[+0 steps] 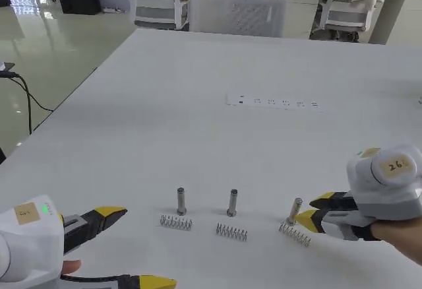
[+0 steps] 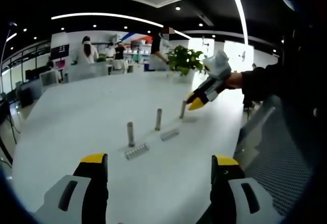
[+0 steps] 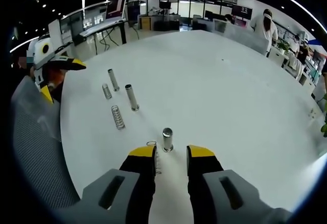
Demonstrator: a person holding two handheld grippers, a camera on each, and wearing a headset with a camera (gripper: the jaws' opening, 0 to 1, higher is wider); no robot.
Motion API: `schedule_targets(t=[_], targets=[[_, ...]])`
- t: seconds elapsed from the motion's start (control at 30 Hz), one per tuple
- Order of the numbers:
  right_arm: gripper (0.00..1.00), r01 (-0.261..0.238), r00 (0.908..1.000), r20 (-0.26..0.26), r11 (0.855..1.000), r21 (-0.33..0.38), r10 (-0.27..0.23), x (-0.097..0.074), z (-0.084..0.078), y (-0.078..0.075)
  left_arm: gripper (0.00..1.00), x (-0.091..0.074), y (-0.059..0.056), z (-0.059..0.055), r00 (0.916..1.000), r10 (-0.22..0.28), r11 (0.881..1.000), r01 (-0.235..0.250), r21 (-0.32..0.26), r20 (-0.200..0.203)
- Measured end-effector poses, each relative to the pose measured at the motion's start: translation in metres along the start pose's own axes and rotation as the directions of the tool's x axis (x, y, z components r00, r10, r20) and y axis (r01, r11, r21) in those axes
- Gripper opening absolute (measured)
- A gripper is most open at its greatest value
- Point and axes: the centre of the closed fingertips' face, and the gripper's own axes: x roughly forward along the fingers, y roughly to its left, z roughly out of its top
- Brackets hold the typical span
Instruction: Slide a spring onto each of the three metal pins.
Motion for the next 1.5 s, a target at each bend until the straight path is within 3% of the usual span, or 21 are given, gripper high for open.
schedule_targets(t=[0.87, 1.5], targets=[[0.18, -0.081, 0.9925, -0.097, 0.995, -0.059, 0.075, 0.008, -0.026, 0.022, 0.78, 0.002, -0.003, -0.002, 0.9999, -0.014, 1.0, 0.014, 0.006, -0.008], [0.13, -0.105, 0.9848, -0.147, 0.991, -0.081, 0.093, 0.013, -0.037, 0.026, 0.77, 0.006, -0.006, -0.001, 0.9996, -0.026, 1.0, 0.026, 0.005, -0.012]])
